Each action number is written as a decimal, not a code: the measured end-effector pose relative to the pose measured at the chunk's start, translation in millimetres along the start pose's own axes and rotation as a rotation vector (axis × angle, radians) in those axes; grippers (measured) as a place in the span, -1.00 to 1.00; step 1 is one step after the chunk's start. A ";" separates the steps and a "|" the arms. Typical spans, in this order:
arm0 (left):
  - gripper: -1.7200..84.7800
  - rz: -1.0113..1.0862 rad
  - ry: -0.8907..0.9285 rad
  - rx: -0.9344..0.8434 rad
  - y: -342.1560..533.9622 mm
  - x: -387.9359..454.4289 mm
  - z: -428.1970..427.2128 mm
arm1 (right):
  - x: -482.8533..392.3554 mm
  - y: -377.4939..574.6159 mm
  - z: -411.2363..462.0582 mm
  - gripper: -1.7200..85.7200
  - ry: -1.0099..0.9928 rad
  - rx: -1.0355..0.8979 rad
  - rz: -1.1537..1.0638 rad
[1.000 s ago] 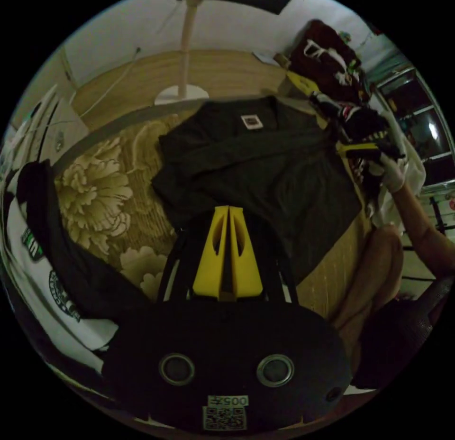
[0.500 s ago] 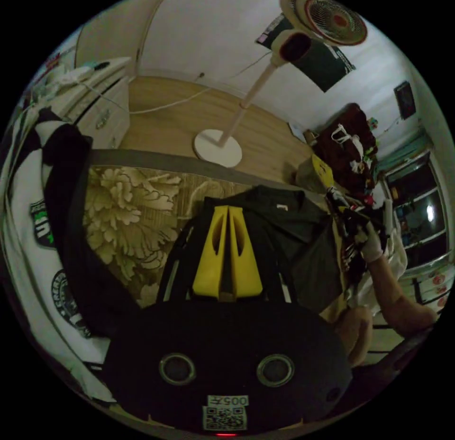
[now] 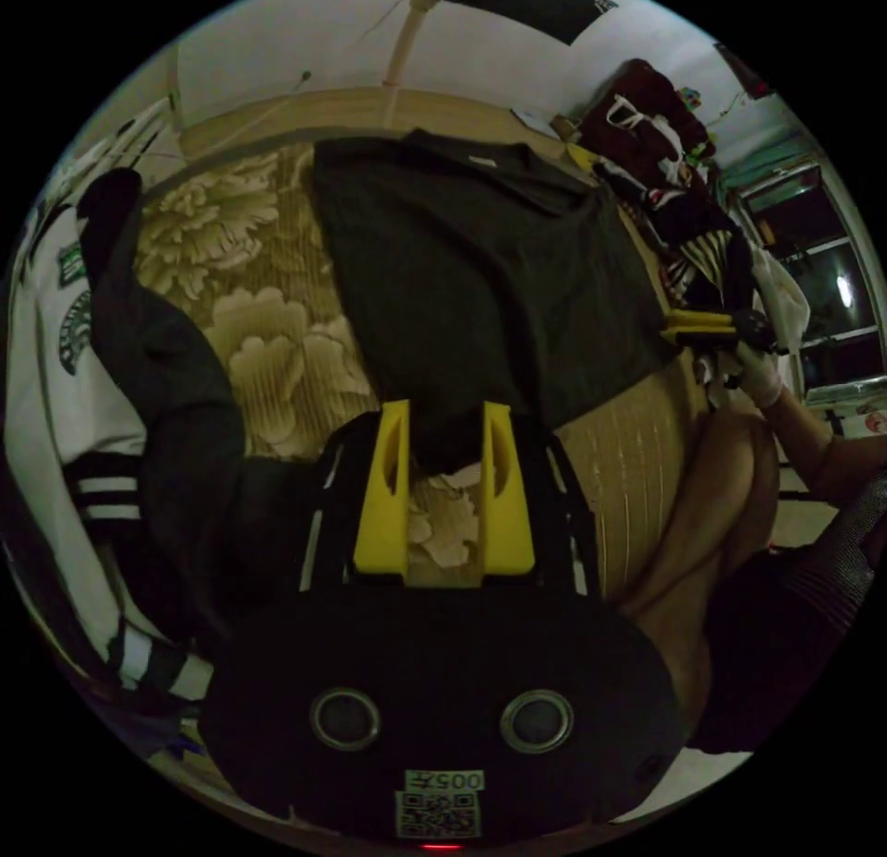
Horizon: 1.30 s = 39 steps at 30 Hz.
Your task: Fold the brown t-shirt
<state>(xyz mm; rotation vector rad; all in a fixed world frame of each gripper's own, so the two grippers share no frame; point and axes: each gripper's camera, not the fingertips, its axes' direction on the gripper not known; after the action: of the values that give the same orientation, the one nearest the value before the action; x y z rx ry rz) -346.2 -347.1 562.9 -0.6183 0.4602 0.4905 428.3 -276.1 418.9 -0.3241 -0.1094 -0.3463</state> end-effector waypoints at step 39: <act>-0.97 -0.027 -0.005 0.028 -130.6 18.0 10.3 | 51.9 -160.4 23.6 -0.99 -0.279 0.047 0.270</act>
<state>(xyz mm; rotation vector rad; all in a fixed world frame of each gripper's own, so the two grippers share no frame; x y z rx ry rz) -256.5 -428.0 616.9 -0.5961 0.4530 0.4588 419.5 -427.4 496.4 -0.3343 -0.3439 -0.0295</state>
